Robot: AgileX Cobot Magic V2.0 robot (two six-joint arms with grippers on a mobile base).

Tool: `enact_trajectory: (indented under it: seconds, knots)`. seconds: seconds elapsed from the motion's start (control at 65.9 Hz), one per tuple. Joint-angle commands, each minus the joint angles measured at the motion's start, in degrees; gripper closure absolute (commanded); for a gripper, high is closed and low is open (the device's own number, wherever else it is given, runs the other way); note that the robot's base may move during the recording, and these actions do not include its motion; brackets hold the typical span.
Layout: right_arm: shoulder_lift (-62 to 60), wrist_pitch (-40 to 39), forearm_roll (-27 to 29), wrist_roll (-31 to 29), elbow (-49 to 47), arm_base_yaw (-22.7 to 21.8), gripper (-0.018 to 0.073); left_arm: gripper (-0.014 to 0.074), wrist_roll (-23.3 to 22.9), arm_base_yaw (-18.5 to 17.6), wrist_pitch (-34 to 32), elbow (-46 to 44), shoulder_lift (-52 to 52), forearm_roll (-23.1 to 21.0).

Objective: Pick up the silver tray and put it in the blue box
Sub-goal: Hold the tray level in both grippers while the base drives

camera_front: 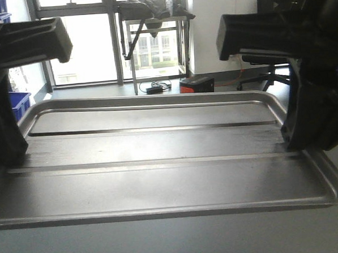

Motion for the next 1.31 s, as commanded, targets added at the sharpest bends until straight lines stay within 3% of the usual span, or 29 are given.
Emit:
enact_trajectory:
  seconds: [0.0,1.29]
  knots:
    - [-1.2,-2.1,-1.9,0.1,-1.3,-0.3,0.0487,0.0610,-0.3,-0.4,-1.6,-1.5,-1.6,0.4]
    - [-1.1,-2.1,-2.0,0.1,-1.3,-0.3,0.0487,0.0610,-0.3,-0.4,-1.6,-1.5,-1.6,0.4]
